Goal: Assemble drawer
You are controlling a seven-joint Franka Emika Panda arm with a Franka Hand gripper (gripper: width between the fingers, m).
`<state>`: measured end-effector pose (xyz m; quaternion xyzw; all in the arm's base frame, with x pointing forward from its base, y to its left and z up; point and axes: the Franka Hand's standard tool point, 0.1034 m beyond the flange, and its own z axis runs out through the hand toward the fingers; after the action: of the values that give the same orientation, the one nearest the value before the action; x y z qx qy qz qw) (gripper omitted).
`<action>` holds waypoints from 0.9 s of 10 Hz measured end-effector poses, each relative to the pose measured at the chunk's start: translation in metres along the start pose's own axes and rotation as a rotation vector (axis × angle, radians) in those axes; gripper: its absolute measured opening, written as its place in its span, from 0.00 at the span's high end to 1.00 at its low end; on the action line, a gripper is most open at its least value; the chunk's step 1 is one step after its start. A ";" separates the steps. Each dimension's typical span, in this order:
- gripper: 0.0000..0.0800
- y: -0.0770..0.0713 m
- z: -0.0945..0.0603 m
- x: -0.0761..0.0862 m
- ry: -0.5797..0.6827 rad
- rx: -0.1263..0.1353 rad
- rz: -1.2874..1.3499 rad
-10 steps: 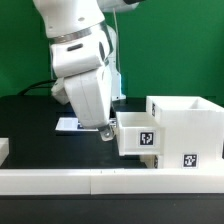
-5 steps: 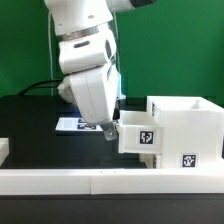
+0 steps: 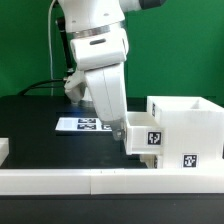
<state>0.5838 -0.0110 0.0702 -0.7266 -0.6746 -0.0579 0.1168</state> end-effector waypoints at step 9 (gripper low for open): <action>0.19 -0.003 0.011 0.018 -0.035 0.029 -0.007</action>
Offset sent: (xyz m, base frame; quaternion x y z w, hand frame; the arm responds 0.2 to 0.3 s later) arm 0.0008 0.0302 0.0014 -0.0041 0.0095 -0.0430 0.9990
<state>0.5816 0.0089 0.0640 -0.7232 -0.6799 -0.0359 0.1155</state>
